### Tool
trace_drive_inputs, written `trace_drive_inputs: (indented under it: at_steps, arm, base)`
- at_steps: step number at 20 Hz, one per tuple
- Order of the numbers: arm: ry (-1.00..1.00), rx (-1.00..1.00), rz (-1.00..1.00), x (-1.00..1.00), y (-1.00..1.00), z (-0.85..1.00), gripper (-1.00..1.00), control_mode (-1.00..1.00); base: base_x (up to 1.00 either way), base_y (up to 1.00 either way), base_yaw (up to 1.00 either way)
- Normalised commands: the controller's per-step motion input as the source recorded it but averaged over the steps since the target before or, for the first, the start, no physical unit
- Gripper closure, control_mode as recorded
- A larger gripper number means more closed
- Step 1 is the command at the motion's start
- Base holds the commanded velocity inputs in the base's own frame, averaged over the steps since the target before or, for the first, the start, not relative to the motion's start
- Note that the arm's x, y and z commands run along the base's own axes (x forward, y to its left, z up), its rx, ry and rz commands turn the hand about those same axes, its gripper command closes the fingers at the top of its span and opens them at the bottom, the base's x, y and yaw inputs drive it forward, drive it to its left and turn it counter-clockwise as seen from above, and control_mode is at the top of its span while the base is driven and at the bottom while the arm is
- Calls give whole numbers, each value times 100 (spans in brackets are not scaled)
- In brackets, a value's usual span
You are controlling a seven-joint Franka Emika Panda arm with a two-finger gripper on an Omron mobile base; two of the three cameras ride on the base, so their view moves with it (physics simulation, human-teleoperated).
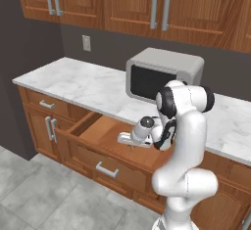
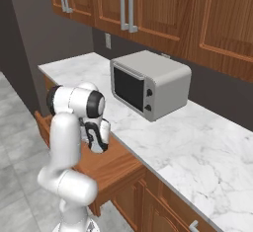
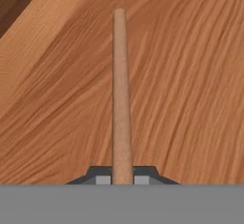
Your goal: Take a straw from the drawer in front and place it inside the glass cup on the dining counter.
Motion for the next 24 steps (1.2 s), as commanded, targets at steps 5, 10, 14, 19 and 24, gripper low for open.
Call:
trace_drive_inputs:
  at_steps: [5,10,14,19,24]
  arm:
    - [10,0,0,-47,50,69,100,-100]
    - [0,1,0,-5,35,100,100,-100]
    - [0,0,0,0,22,100,100,-100]
    - [0,0,0,6,17,100,100,-100]
    - [-4,0,0,21,17,100,100,-100]
  base:
    - [0,0,0]
    - [0,0,0]
    - [0,0,0]
    - [0,0,0]
    - [0,0,0]
